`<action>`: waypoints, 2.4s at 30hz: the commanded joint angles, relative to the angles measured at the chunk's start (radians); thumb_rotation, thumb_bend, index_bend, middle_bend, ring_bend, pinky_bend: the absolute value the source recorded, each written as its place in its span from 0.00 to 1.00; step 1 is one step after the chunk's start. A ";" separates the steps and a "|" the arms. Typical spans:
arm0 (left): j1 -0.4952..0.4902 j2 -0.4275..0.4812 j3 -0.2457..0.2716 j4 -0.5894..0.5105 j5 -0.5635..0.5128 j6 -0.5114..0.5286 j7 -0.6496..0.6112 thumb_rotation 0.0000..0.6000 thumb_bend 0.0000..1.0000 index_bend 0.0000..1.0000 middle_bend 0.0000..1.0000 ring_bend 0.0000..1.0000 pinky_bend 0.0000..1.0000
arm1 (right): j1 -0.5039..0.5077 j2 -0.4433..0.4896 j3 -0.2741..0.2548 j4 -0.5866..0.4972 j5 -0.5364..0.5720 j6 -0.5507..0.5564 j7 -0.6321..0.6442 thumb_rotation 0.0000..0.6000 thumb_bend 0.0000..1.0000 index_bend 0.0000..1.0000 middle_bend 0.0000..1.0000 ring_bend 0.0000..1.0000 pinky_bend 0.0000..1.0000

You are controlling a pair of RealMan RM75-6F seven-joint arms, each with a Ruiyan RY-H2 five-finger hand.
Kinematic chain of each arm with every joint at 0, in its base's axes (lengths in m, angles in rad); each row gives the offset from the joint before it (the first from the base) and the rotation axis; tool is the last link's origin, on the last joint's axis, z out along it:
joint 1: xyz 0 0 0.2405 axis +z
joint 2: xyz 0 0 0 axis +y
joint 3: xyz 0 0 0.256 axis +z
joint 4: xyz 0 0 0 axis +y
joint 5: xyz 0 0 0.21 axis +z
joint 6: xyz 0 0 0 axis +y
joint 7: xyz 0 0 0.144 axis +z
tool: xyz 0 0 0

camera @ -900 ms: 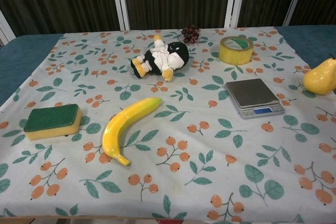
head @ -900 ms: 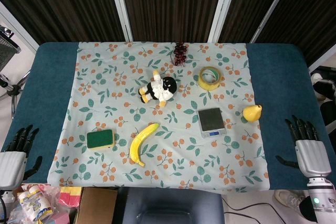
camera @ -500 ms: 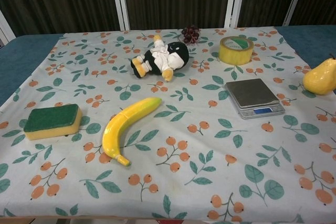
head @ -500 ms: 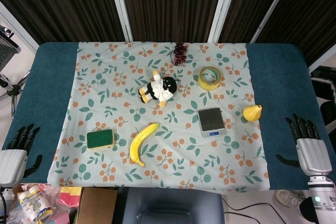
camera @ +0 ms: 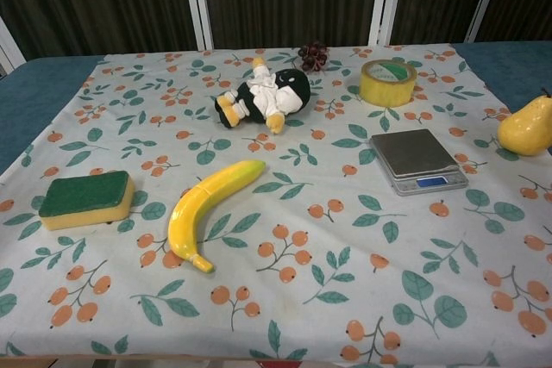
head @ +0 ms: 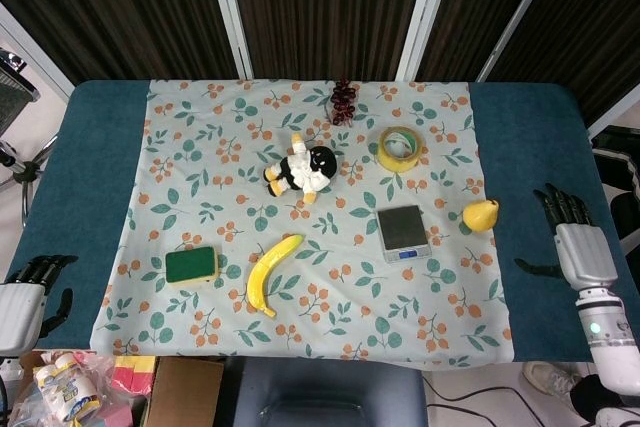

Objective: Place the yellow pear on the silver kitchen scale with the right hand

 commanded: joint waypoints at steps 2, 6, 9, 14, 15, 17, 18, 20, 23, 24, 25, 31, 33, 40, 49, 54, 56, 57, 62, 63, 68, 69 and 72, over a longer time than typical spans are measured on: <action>0.001 0.001 0.000 0.002 0.001 0.001 -0.003 1.00 0.57 0.34 0.35 0.29 0.49 | 0.083 -0.057 0.032 0.106 0.034 -0.093 0.027 1.00 0.09 0.12 0.10 0.03 0.14; 0.003 0.004 0.002 0.004 0.003 0.002 -0.011 1.00 0.59 0.39 0.39 0.33 0.50 | 0.135 -0.120 0.041 0.215 0.043 -0.163 0.103 1.00 0.09 0.20 0.17 0.10 0.20; 0.004 0.007 0.003 0.003 0.002 0.003 -0.017 1.00 0.59 0.40 0.41 0.34 0.52 | 0.159 -0.159 0.043 0.277 0.063 -0.201 0.112 1.00 0.09 0.23 0.21 0.16 0.25; 0.005 0.008 0.003 0.007 0.010 0.010 -0.030 1.00 0.59 0.40 0.41 0.34 0.52 | 0.195 -0.218 0.042 0.367 0.107 -0.274 0.106 1.00 0.09 0.26 0.24 0.20 0.28; 0.005 0.007 0.004 0.008 0.012 0.011 -0.032 1.00 0.59 0.40 0.40 0.34 0.52 | 0.201 -0.225 0.040 0.378 0.112 -0.287 0.107 1.00 0.09 0.26 0.25 0.21 0.29; 0.006 0.007 0.003 0.009 0.013 0.014 -0.034 1.00 0.59 0.40 0.40 0.34 0.52 | 0.213 -0.241 0.037 0.402 0.121 -0.314 0.106 1.00 0.09 0.27 0.25 0.21 0.29; 0.006 0.007 0.003 0.010 0.014 0.015 -0.034 1.00 0.59 0.40 0.40 0.34 0.52 | 0.217 -0.248 0.035 0.411 0.125 -0.323 0.104 1.00 0.09 0.27 0.25 0.22 0.30; 0.008 0.006 0.004 0.011 0.016 0.018 -0.038 1.00 0.59 0.40 0.39 0.34 0.52 | 0.228 -0.267 0.034 0.437 0.136 -0.340 0.095 1.00 0.09 0.28 0.26 0.22 0.31; 0.008 0.006 0.003 0.012 0.017 0.020 -0.041 1.00 0.59 0.40 0.39 0.34 0.52 | 0.239 -0.290 0.034 0.468 0.150 -0.356 0.082 1.00 0.09 0.28 0.27 0.24 0.32; 0.008 0.006 0.003 0.013 0.017 0.020 -0.042 1.00 0.59 0.40 0.39 0.34 0.52 | 0.243 -0.298 0.034 0.479 0.154 -0.362 0.077 1.00 0.09 0.28 0.27 0.24 0.33; 0.007 0.006 0.002 0.013 0.017 0.021 -0.043 1.00 0.59 0.40 0.38 0.34 0.52 | 0.248 -0.309 0.033 0.492 0.161 -0.370 0.071 1.00 0.09 0.28 0.28 0.25 0.34; 0.008 0.005 -0.001 0.016 0.015 0.023 -0.050 1.00 0.58 0.39 0.35 0.34 0.52 | 0.263 -0.361 0.039 0.555 0.181 -0.384 0.065 1.00 0.09 0.34 0.34 0.33 0.44; 0.008 0.006 0.000 0.016 0.016 0.024 -0.052 1.00 0.58 0.39 0.35 0.34 0.52 | 0.268 -0.377 0.040 0.579 0.183 -0.384 0.063 1.00 0.10 0.37 0.36 0.36 0.47; 0.006 0.005 -0.005 0.015 0.008 0.020 -0.051 1.00 0.58 0.36 0.34 0.33 0.51 | 0.278 -0.448 0.055 0.684 0.186 -0.350 0.063 1.00 0.17 0.59 0.49 0.52 0.62; 0.007 0.002 -0.006 0.018 0.009 0.022 -0.053 1.00 0.58 0.34 0.33 0.33 0.51 | 0.265 -0.513 0.061 0.769 0.106 -0.184 0.154 1.00 0.27 0.82 0.67 0.69 0.79; 0.005 0.000 -0.008 0.015 0.006 0.019 -0.044 1.00 0.58 0.33 0.31 0.32 0.48 | 0.253 -0.486 0.046 0.694 0.048 -0.107 0.176 1.00 0.27 0.82 0.67 0.69 0.79; 0.004 0.000 -0.008 0.014 0.005 0.018 -0.043 1.00 0.57 0.33 0.31 0.31 0.47 | 0.251 -0.480 0.044 0.680 0.043 -0.100 0.177 1.00 0.27 0.82 0.67 0.69 0.79; 0.004 0.000 -0.009 0.014 0.004 0.018 -0.042 1.00 0.57 0.32 0.30 0.30 0.47 | 0.249 -0.474 0.042 0.663 0.035 -0.092 0.180 1.00 0.27 0.82 0.67 0.69 0.79; 0.003 -0.001 -0.008 0.010 0.000 0.012 -0.032 1.00 0.56 0.31 0.28 0.29 0.46 | 0.258 -0.382 0.006 0.440 -0.039 -0.092 0.193 1.00 0.27 0.82 0.67 0.69 0.79; 0.003 -0.001 -0.008 0.010 0.000 0.012 -0.032 1.00 0.56 0.31 0.27 0.29 0.46 | 0.260 -0.375 0.003 0.420 -0.041 -0.095 0.179 1.00 0.27 0.82 0.67 0.69 0.79; 0.009 -0.004 -0.010 0.013 -0.003 0.023 -0.029 1.00 0.53 0.30 0.26 0.26 0.44 | 0.271 -0.357 -0.014 0.342 -0.054 -0.112 0.118 1.00 0.27 0.82 0.67 0.69 0.78; 0.006 -0.004 -0.013 0.013 -0.005 0.020 -0.030 1.00 0.53 0.30 0.25 0.26 0.44 | 0.273 -0.355 -0.016 0.334 -0.054 -0.118 0.108 1.00 0.27 0.82 0.67 0.69 0.78; 0.005 -0.002 -0.012 0.012 -0.005 0.017 -0.036 1.00 0.52 0.29 0.24 0.25 0.44 | 0.280 -0.356 -0.019 0.322 -0.043 -0.137 0.068 1.00 0.27 0.82 0.67 0.69 0.78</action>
